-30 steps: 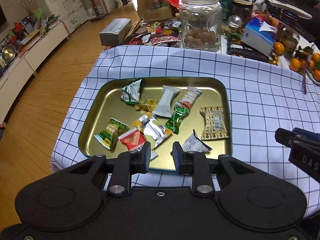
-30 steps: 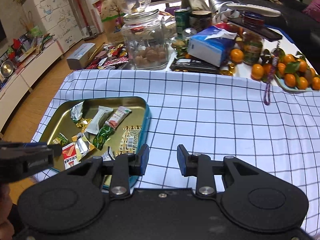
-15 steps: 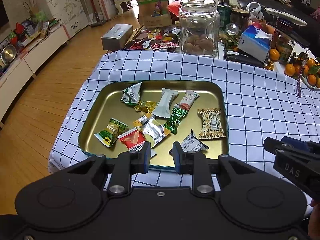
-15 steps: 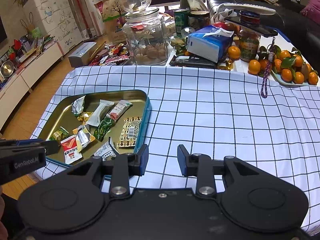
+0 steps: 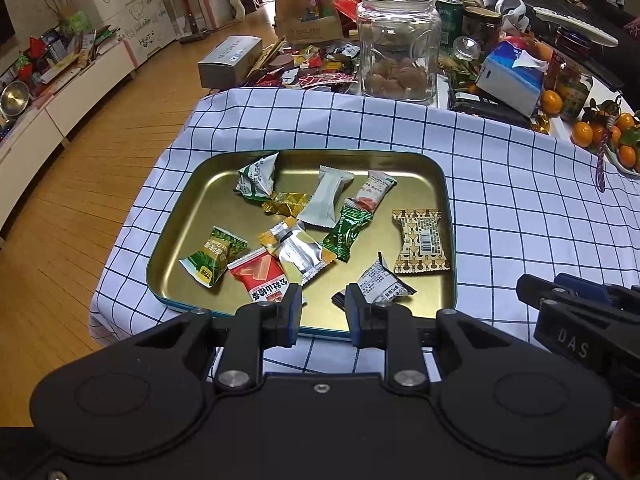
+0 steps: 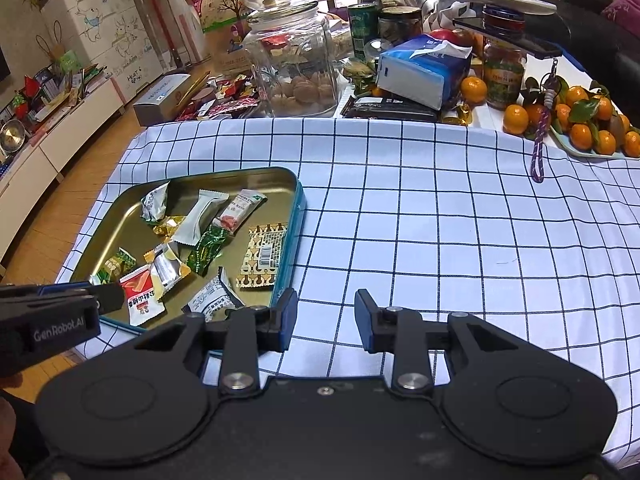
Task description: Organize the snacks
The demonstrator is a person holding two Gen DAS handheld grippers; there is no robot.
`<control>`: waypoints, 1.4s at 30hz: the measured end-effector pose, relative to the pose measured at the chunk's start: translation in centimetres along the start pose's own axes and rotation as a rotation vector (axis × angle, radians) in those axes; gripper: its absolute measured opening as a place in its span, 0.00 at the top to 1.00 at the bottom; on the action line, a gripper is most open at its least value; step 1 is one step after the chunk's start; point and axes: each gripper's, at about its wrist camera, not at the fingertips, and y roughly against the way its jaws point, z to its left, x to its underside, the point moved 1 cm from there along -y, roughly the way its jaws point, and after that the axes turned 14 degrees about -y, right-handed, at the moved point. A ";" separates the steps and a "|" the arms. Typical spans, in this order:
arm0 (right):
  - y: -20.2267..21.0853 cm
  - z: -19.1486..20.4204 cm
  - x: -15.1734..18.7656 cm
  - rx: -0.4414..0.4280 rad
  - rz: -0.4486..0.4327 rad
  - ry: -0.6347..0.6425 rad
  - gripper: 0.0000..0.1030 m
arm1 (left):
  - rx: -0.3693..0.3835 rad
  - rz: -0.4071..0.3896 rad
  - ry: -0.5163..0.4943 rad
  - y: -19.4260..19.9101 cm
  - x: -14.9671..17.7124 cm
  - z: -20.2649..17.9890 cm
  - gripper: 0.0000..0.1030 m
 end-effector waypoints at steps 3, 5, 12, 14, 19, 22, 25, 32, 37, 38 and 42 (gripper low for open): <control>0.0 0.0 0.0 -0.001 0.000 -0.001 0.67 | 0.002 0.006 -0.004 -0.1 0.0 -0.1 0.67; 0.0 0.0 -0.1 -0.004 0.001 -0.004 0.67 | 0.001 0.010 -0.006 -0.2 0.0 -0.2 0.67; 0.0 -0.1 -0.2 -0.007 0.005 -0.014 0.67 | 0.008 0.030 0.000 -0.6 0.0 -0.2 0.67; 0.0 -0.1 -0.2 -0.008 0.004 -0.013 0.67 | 0.009 0.033 -0.001 -0.7 0.0 -0.3 0.67; -0.1 0.0 0.0 -0.006 0.007 -0.008 0.67 | 0.009 0.034 -0.001 -0.7 0.0 -0.3 0.67; -0.1 0.1 0.0 -0.006 0.005 -0.004 0.67 | 0.009 0.037 0.003 -0.7 0.1 -0.3 0.67; -0.1 0.2 0.0 -0.006 0.006 -0.002 0.67 | 0.013 0.038 0.005 -0.7 0.1 -0.2 0.67; -0.2 0.3 0.2 -0.005 0.008 0.004 0.67 | 0.020 0.041 0.003 -0.7 0.1 -0.2 0.67; -0.2 0.3 0.2 -0.006 0.011 0.009 0.67 | 0.023 0.042 0.002 -0.8 0.1 -0.3 0.67; -0.2 0.3 0.2 -0.006 0.011 0.009 0.67 | 0.023 0.042 0.002 -0.8 0.1 -0.3 0.67; -0.2 0.3 0.2 -0.006 0.012 0.010 0.67 | 0.032 0.042 0.001 -0.7 0.1 -0.3 0.67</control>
